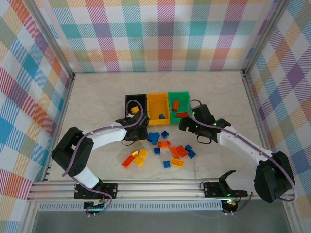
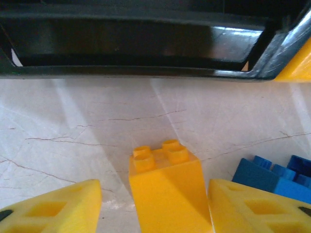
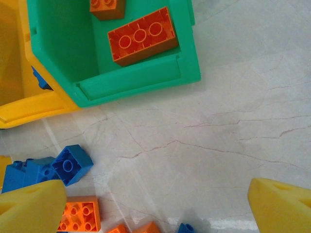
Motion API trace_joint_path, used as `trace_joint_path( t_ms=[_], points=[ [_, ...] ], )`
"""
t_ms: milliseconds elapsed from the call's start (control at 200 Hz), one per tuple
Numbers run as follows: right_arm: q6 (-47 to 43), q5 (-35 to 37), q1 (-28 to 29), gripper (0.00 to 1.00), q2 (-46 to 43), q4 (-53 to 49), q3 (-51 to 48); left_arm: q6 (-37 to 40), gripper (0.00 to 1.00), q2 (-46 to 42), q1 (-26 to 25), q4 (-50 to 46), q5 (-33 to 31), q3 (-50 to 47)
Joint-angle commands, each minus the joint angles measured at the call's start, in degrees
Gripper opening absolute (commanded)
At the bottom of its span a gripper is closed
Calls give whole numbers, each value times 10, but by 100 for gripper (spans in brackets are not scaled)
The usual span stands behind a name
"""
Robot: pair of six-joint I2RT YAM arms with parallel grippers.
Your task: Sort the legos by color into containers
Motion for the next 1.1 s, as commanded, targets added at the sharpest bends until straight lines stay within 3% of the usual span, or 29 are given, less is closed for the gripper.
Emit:
trace_joint_path(
  t_ms=[0,115,245,480,830,970,1095],
  points=[
    [-8,8,-1,96,-8,-7,8,-4,54,4,5,0,-13,-14],
    [-6,9,-1,96,-9,-8,7,-5,40,-2,6,-3,-14,-22],
    [-4,8,-1,96,-11,-7,7,-4,31,-31,5,-21,-23,-19],
    [1,5,-1,96,-15,-7,4,27,30,-110,7,-100,-43,67],
    [11,2,-1,96,-3,-8,-3,73,27,72,90,-123,-63,267],
    [10,0,-1,96,-16,-16,-9,73,28,121,111,-132,-66,310],
    [7,-7,-1,97,-22,-20,-12,73,48,134,113,-132,-43,338]
  ],
)
